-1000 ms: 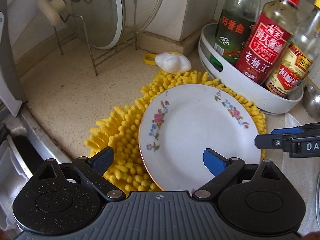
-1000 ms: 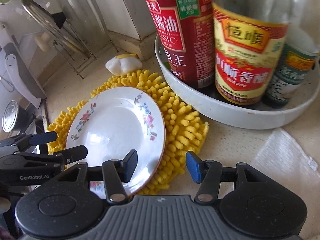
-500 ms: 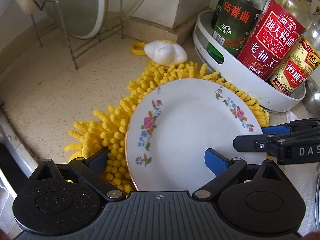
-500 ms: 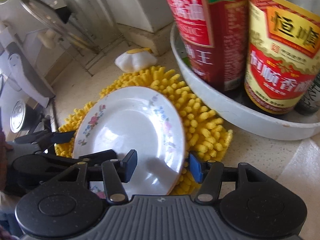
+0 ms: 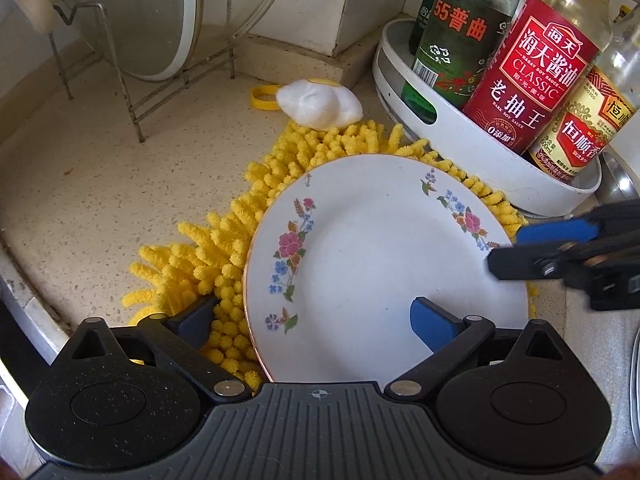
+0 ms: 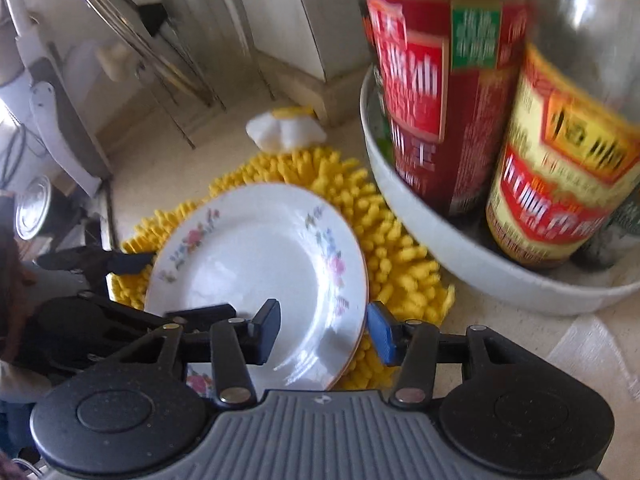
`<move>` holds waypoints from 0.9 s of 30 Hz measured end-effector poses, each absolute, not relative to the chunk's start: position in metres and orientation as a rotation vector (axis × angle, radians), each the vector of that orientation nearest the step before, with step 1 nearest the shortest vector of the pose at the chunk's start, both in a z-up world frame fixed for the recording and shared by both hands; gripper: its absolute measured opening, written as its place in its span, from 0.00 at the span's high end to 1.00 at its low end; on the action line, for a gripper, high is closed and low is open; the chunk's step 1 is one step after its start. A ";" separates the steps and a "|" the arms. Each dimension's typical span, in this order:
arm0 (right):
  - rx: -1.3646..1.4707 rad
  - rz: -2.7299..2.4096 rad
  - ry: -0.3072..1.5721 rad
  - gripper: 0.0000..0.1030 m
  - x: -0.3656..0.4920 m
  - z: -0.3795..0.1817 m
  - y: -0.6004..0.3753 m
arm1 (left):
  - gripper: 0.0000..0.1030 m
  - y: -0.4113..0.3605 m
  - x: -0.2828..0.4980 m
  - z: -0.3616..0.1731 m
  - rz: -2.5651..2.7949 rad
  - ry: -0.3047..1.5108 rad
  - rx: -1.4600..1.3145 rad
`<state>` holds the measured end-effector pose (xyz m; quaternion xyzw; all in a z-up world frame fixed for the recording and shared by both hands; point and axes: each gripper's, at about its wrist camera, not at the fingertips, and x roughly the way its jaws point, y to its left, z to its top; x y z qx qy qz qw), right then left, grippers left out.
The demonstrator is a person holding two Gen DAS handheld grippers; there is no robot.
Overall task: Organize plates and bowls
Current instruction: 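Grasp the small-flower plate rim with both grippers and tilt it up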
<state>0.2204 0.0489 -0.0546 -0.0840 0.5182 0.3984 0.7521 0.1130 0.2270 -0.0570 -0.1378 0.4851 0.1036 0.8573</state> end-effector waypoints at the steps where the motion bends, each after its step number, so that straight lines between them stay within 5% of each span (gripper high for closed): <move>1: -0.178 0.870 1.133 0.43 0.220 -0.055 0.049 | 0.02 0.227 0.112 -0.057 0.216 1.017 -0.290; 27: -0.092 0.897 1.200 0.48 0.202 -0.070 0.028 | 0.05 0.218 0.093 -0.044 0.154 0.956 -0.328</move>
